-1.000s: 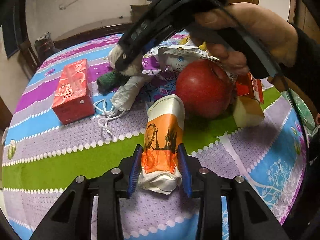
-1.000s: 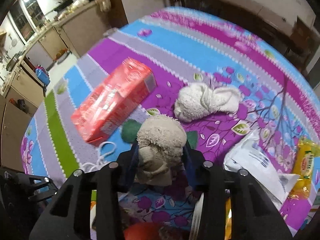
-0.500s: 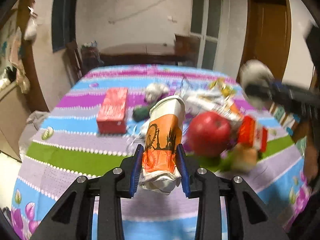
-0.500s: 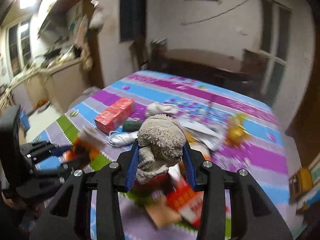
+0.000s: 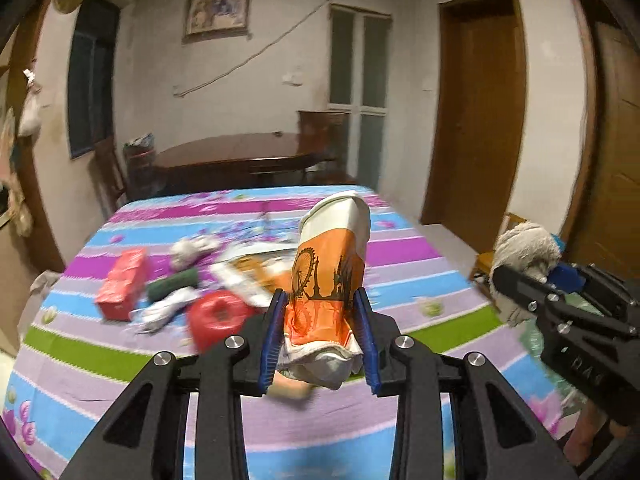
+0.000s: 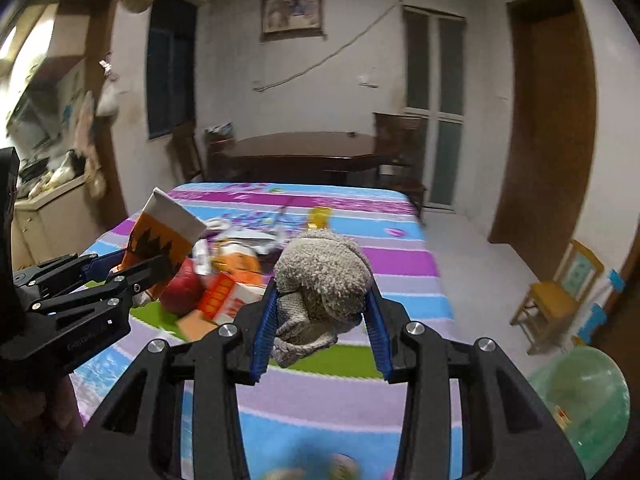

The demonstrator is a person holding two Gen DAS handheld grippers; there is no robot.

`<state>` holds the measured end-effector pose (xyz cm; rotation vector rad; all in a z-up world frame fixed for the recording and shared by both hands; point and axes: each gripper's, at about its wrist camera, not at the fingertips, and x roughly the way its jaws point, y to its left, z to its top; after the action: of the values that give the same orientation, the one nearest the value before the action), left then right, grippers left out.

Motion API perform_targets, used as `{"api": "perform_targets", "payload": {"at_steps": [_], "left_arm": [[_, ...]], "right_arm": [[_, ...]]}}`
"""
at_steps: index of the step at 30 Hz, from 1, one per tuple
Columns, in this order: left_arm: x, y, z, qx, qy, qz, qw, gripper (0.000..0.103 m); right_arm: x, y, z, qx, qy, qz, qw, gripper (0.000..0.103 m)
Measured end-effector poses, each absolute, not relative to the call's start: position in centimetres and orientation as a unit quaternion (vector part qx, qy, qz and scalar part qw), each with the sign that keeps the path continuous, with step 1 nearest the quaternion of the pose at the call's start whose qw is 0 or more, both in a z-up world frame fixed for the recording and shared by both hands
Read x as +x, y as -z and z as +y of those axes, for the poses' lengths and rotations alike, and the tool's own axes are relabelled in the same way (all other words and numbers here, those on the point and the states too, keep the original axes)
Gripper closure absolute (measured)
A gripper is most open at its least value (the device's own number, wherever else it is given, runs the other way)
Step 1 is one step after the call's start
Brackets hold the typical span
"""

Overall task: Collect trash
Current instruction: 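Carry the paper cup and grey cloth over the green bin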

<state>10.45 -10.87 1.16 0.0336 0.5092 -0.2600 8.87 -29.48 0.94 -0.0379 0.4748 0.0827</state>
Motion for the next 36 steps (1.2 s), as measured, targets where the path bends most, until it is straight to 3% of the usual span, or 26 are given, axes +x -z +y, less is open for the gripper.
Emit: {"api": "perform_targets", "payload": {"at_steps": [21,36], "left_arm": [[9.4,1.0,-37.1,0.063,0.318,0.266,0.908,0.068],[11.1,7.8,-50.6,0.092,0.404,0.368,0.833,0.068]], "right_arm": [[3.4,1.0,-48.6,0.010,0.148,0.276,0.950,0.065],[2.6,7.3,-59.2,0.071,0.206,0.402,0.889,0.064]]}}
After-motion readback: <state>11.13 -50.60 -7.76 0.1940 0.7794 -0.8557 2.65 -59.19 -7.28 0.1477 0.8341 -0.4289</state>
